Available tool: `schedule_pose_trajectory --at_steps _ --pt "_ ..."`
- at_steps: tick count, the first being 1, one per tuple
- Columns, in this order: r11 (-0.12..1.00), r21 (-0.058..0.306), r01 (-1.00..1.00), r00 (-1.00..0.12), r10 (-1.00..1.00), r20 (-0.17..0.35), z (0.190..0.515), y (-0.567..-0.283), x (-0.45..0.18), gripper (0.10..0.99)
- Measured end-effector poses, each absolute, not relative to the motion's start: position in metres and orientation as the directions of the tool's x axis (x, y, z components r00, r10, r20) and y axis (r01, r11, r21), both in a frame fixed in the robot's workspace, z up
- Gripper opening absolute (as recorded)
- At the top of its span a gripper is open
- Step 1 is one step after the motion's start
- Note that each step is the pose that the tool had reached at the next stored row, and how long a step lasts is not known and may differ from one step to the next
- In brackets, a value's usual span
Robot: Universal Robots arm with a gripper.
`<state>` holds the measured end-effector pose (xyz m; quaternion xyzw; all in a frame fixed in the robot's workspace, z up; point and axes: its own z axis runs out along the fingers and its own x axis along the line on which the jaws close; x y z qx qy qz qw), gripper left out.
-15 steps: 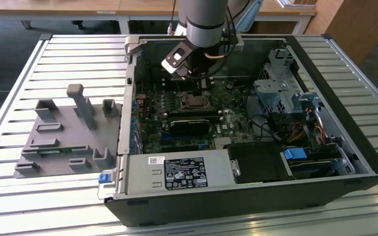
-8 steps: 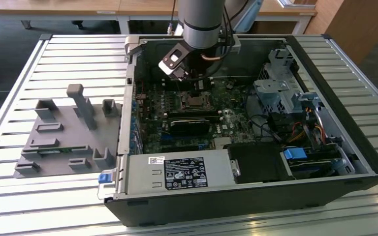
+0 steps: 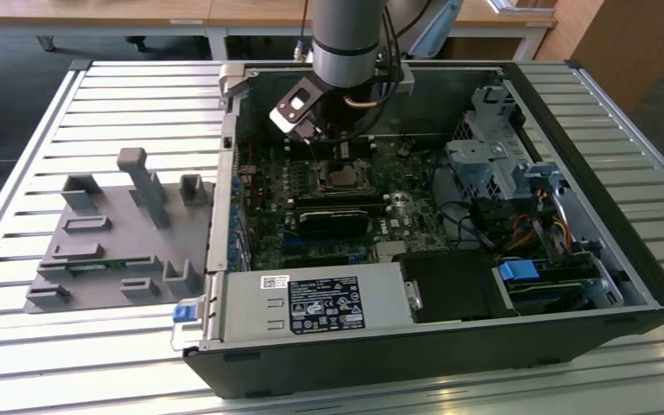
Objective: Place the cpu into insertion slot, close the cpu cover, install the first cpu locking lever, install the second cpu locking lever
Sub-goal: 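Close the cpu cover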
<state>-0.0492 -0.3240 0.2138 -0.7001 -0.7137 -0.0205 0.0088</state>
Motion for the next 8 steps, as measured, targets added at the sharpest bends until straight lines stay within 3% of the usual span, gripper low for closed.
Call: schedule_pose_trajectory --at_steps 8 --pt "0.019 0.017 1.0 -0.019 0.999 0.037 0.2087 -0.3234 -0.055 0.106"
